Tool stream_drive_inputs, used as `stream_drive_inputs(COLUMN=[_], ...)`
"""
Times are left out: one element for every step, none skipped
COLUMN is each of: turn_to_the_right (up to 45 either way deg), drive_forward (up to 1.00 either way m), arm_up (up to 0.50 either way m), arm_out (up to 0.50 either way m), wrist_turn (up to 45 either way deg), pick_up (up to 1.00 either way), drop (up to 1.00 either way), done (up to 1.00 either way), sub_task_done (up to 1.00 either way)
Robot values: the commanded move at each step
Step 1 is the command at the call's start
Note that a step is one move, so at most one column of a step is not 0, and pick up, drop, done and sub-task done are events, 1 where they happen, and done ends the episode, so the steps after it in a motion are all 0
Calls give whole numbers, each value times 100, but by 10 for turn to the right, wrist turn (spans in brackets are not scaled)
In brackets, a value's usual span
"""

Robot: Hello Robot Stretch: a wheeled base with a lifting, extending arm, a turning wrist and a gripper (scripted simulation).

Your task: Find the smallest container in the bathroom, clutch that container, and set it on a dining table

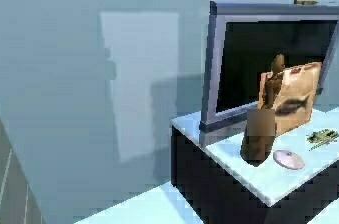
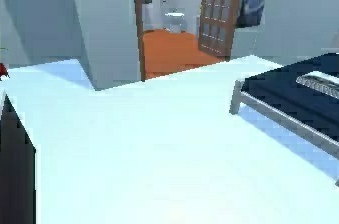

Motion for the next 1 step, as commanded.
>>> stream_drive_inputs(turn_to_the_right=[450], drive_forward=[0], arm_up=[0], arm_out=[0], wrist_turn=[0], pick_up=[0], drop=[0], done=[0], sub_task_done=[0])
